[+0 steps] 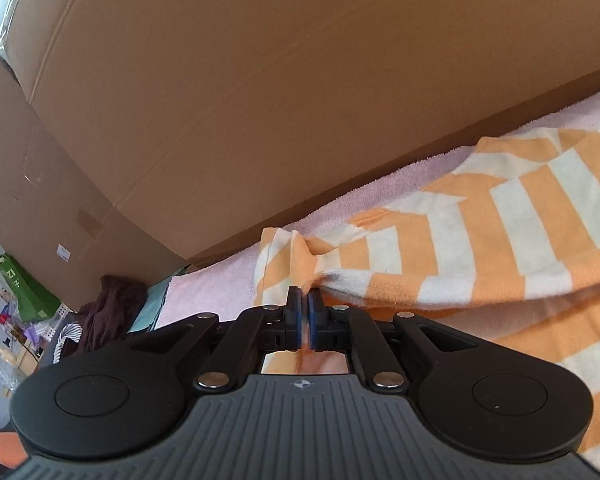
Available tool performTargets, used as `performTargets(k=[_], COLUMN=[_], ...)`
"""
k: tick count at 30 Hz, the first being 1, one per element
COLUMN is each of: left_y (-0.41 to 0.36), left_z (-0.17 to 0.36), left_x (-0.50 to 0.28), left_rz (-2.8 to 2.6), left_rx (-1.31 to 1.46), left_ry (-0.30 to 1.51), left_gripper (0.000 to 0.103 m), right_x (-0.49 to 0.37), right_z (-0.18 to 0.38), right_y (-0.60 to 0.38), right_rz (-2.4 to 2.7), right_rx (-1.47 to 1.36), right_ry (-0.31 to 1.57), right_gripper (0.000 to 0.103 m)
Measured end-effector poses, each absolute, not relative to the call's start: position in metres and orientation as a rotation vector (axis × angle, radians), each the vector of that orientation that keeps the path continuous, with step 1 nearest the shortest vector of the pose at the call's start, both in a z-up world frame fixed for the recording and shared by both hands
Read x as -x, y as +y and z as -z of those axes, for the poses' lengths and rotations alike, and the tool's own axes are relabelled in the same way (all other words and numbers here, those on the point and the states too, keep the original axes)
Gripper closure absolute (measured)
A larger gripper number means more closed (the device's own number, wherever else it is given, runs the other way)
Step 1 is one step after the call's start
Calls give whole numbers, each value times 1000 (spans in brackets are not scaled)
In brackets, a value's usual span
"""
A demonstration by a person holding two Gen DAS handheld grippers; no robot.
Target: Fold clothes
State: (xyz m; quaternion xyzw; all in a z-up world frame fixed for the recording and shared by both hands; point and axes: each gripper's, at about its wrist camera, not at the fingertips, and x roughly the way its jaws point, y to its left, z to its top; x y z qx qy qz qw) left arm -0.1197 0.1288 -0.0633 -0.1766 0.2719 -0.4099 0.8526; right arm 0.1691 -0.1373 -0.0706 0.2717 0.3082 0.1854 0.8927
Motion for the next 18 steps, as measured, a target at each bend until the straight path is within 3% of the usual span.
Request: performTargets(k=[15, 18], left_y=[112, 111], left_z=[83, 82], left_x=[99, 100], left_rz=[916, 932], left_rx=[370, 352], left_ry=[704, 724], left_gripper=[99, 95], right_x=[-177, -177], right_z=[76, 81], right_y=[-146, -149], right_rz=[-389, -365], right_rx=[-424, -392], right_ry=[673, 682], right_gripper=[98, 96])
